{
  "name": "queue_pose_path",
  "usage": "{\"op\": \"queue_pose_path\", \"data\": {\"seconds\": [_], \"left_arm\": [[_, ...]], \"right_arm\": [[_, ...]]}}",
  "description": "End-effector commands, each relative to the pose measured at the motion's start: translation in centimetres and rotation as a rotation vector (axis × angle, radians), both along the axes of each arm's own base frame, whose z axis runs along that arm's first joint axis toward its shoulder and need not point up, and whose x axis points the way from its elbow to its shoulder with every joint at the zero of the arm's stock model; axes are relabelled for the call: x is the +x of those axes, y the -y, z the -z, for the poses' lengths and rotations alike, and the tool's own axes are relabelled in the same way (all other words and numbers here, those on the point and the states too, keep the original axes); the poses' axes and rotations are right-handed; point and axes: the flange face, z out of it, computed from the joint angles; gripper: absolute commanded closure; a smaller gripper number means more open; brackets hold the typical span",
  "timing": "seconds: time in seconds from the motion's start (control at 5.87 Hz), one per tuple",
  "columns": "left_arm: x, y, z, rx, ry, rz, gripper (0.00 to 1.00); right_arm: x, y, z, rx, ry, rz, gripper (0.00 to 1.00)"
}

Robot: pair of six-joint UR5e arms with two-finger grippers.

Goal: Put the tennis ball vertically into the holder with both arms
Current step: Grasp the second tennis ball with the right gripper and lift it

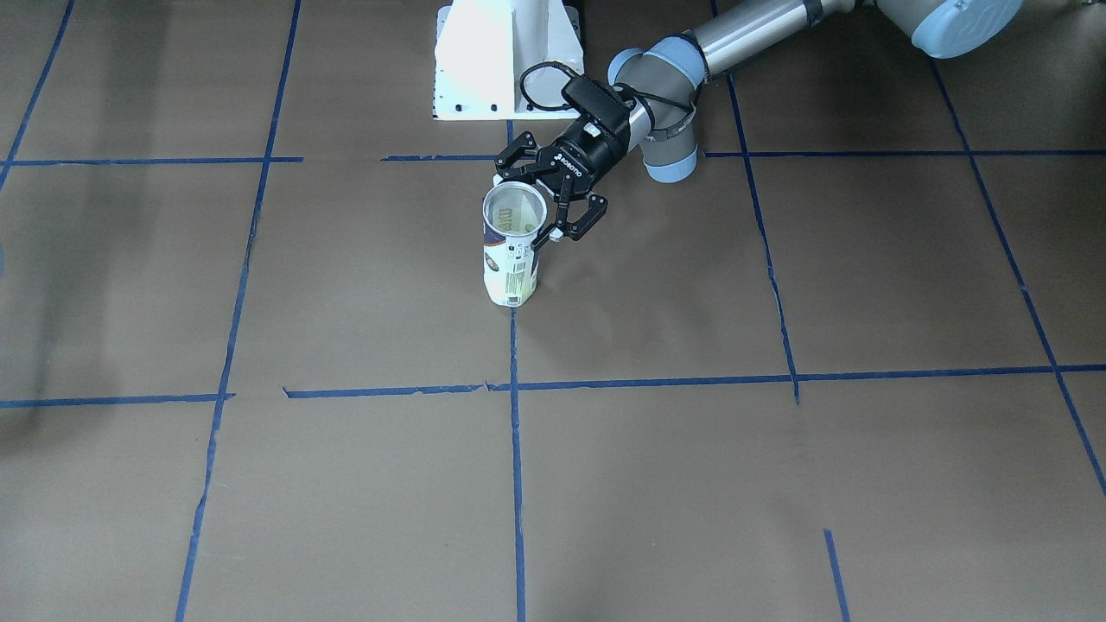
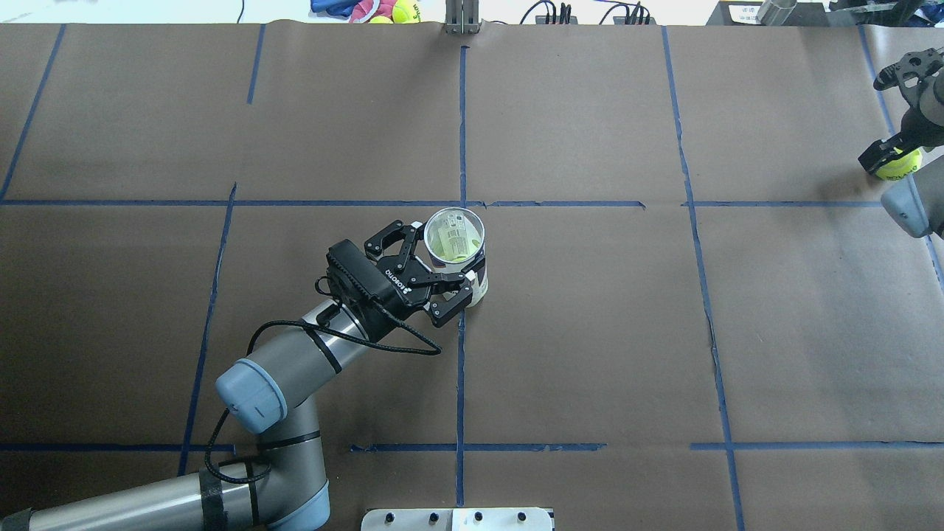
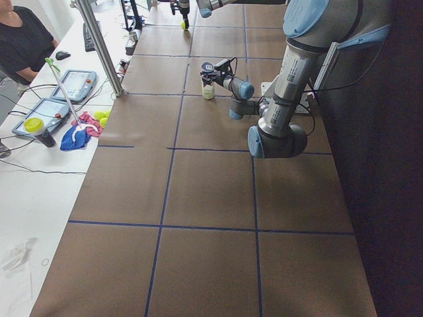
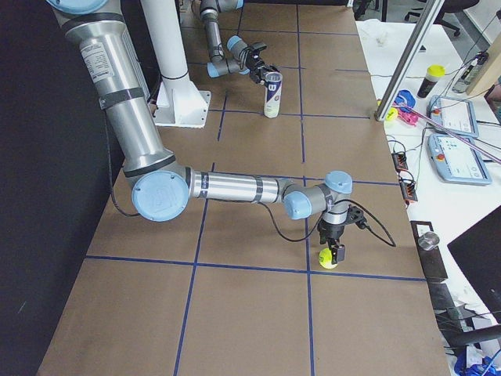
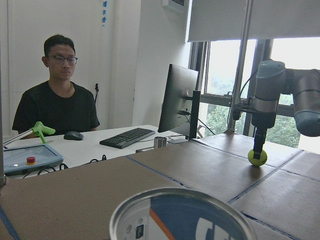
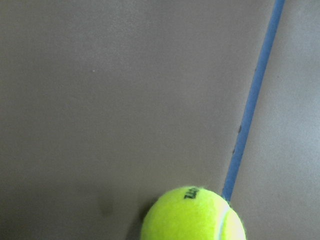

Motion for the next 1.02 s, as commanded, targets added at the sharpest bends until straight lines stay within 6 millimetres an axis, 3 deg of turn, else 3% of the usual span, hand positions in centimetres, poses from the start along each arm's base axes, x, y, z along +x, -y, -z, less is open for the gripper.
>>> {"op": "queue_pose_path", "data": {"seconds": [0.0, 0.17, 0.34, 0.51, 0.68, 0.85], "left_arm": [[0.0, 0.0, 0.0, 0.0, 0.001, 0.001, 0.13], [0.0, 0.0, 0.0, 0.0, 0.001, 0.001, 0.13], [0.0, 0.0, 0.0, 0.0, 0.001, 0.001, 0.13], [0.0, 0.0, 0.0, 0.0, 0.001, 0.001, 0.13], [0.0, 0.0, 0.0, 0.0, 0.001, 0.001, 0.13], [0.0, 0.0, 0.0, 0.0, 0.001, 0.001, 0.13]], "right_arm": [[-0.5, -0.1, -0.8, 0.015, -0.036, 0.004, 0.02], [-0.7, 0.0, -2.1, 0.04, -0.037, 0.005, 0.03], [-0.7, 0.1, -2.1, 0.045, -0.034, 0.005, 0.19], [-0.8, 0.1, -1.9, 0.047, -0.032, 0.004, 0.71], [-0.6, 0.4, -0.9, 0.064, -0.013, 0.0, 0.97], [0.4, 0.0, 7.5, 0.125, 0.067, -0.012, 0.98]]}}
